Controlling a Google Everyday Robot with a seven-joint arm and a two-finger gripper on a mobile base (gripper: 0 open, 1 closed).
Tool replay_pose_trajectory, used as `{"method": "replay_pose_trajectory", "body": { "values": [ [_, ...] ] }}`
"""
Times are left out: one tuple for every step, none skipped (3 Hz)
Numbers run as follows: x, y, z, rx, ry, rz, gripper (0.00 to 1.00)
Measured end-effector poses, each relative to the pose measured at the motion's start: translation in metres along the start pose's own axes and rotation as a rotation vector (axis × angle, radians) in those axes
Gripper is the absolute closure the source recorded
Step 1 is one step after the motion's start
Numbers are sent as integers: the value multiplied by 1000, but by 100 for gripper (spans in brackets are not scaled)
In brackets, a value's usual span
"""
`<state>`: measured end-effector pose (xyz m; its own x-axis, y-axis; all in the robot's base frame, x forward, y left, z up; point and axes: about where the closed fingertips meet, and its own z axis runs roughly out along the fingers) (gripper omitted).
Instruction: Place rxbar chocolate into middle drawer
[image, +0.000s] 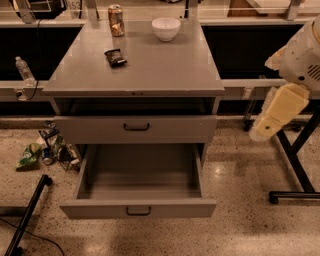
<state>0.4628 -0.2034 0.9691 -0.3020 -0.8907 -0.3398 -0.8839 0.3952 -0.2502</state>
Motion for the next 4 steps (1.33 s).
{"method": "replay_pose_trajectory", "body": {
  "values": [
    [-17,-13,36,-6,-152,160,0],
    [-47,-43,67,22,-309,283,0],
    [-90,-61,93,52,-436,326,0],
    [-130,-78,120,106,-531,337,0]
  ]
}}
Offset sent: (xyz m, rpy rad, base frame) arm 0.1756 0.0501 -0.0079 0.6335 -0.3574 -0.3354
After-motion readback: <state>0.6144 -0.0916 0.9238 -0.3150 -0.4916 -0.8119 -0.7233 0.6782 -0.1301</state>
